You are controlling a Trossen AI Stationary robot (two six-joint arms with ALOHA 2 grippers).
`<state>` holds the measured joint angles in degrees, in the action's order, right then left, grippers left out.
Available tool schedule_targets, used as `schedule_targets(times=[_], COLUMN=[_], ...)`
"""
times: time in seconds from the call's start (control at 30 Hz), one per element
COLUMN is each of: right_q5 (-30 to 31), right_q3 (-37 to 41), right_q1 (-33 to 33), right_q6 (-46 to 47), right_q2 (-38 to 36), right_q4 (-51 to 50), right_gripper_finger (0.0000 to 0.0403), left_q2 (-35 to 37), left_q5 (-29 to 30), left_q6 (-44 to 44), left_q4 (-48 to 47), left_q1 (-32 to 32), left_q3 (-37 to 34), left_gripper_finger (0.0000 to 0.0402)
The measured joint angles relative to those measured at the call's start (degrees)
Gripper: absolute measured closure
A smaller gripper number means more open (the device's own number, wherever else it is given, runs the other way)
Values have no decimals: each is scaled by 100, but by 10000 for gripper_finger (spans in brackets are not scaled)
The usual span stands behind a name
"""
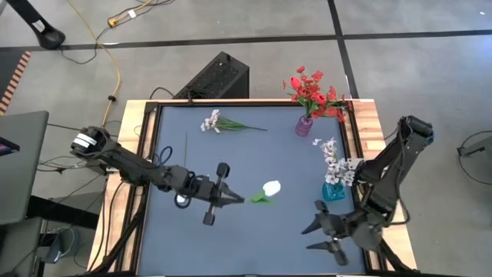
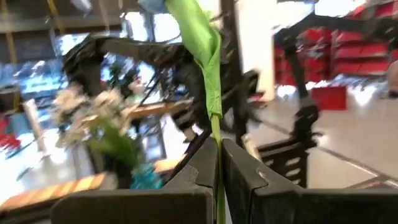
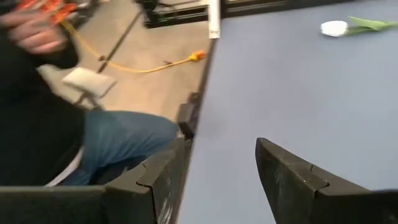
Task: Sort flowers into vase by color
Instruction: Put the right white tulip into the blue vase
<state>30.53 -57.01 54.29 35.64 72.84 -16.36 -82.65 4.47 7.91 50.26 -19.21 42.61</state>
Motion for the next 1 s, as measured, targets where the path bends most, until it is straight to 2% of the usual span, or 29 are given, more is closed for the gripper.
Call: schedule_targets(times=[0.1, 0.27, 0.4, 0.53, 0.7, 0.87, 1.0], right_q5=[-88, -340, -300, -89, 48, 428, 451], right_q3=[0, 4, 2, 2, 1, 0, 0], right_q1=[-277, -561, -696, -793, -784, -781, -849], right_q6=[-189, -1389, -2372, -2985, -3476, -4060, -4447], right_q2=[254, 742, 978, 1126, 1191, 1178, 1174], right_q4=[222, 1021, 2011, 2538, 2794, 2848, 2931], right_gripper_finger=[178, 179, 187, 197, 212, 229, 237], left_q2=[-345, -1453, -2226, -2780, -2994, -2999, -2999], left_q5=[-46, -308, -554, -762, -1008, -998, -931], left_q6=[1, -42, -40, -39, -112, -324, -385], left_q4=[532, 1745, 2171, 2247, 2028, 1888, 1767], left_q1=[-139, -239, -264, -264, -265, -266, -262], left_q3=[29, 481, 1068, 1732, 2263, 2343, 2343], left_gripper_finger=[401, 401, 401, 401, 401, 401, 401])
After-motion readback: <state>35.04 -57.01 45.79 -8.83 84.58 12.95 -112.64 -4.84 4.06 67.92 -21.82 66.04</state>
